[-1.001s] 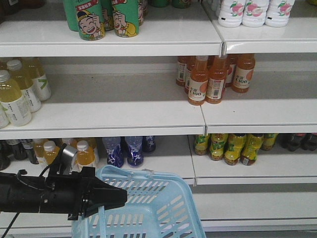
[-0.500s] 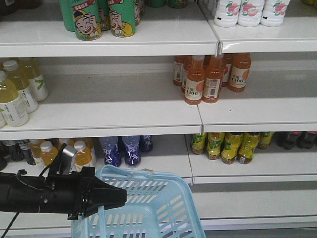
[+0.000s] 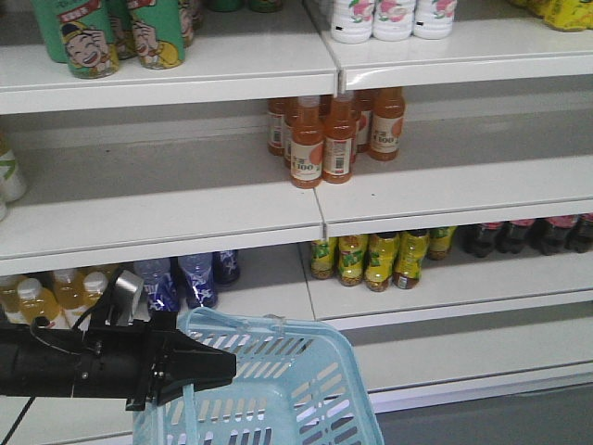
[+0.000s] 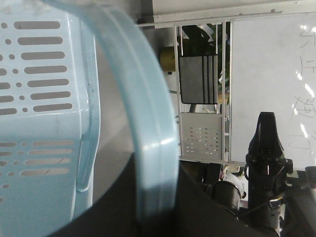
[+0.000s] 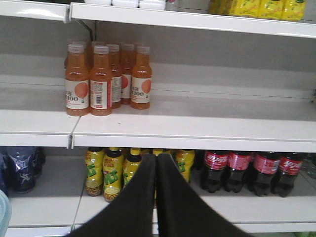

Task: Place coke in basket with both arms
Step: 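Turn the base away from the shelves while holding the basket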

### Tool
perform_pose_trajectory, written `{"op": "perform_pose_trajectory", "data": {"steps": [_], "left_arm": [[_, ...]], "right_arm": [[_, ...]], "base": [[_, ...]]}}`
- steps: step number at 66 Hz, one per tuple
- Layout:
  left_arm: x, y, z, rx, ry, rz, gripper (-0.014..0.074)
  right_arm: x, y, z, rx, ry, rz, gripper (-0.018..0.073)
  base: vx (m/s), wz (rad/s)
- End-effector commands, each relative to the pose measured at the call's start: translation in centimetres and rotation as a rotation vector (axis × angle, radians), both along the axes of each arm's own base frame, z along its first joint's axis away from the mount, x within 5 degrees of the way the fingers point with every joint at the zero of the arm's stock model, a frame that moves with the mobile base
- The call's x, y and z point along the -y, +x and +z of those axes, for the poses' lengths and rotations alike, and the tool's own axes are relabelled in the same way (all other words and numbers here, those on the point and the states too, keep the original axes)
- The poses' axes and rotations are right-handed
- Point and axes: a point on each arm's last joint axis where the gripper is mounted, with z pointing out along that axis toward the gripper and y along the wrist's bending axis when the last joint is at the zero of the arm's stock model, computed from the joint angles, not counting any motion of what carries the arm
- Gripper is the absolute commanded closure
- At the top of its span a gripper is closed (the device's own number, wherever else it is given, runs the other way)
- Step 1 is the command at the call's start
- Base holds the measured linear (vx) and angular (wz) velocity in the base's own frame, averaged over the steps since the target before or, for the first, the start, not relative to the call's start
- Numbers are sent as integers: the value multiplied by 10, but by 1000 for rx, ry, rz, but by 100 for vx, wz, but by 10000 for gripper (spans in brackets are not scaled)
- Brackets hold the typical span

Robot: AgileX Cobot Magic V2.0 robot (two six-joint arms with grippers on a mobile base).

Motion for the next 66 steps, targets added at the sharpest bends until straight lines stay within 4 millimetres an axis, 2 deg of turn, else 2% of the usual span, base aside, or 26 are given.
{"op": "perform_pose_trajectory", "data": {"steps": [1,66], "left_arm": [[4,2,25,63,-139,17,603],[4,2,25,63,-139,17,603]], "right_arm": [[-1,-1,4,81,-12,7,568],[-1,-1,4,81,-12,7,568]], "base": [[-1,-35],[-3,-44]]}}
